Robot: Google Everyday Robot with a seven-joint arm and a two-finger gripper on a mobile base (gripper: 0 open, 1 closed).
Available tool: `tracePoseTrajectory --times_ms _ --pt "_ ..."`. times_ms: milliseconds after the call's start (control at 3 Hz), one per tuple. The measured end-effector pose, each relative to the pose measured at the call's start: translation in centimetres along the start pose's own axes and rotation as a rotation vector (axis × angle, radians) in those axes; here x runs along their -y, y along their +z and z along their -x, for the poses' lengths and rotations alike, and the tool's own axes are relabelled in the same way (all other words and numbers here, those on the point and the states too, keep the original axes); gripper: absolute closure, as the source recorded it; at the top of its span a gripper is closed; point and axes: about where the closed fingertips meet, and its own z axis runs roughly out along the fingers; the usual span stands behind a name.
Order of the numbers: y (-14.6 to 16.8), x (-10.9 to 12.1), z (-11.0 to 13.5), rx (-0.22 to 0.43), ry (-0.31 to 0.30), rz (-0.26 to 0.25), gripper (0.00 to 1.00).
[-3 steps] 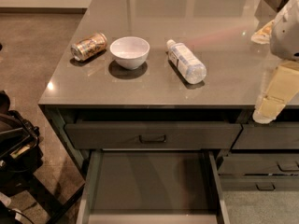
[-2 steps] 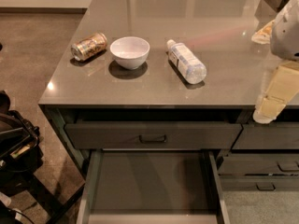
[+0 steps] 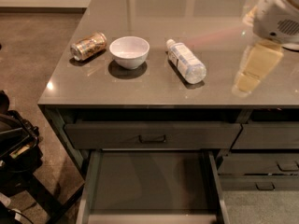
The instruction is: Place blue plastic bottle into middle drawer
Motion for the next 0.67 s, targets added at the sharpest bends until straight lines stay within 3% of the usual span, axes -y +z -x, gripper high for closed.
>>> tracePoseTrajectory --times_ms 333,667 --pt "2.5 3.9 2.7 0.023 0.048 -0.014 0.0" --pt "6.1 6.1 5.1 0.03 0.064 0.049 0.0"
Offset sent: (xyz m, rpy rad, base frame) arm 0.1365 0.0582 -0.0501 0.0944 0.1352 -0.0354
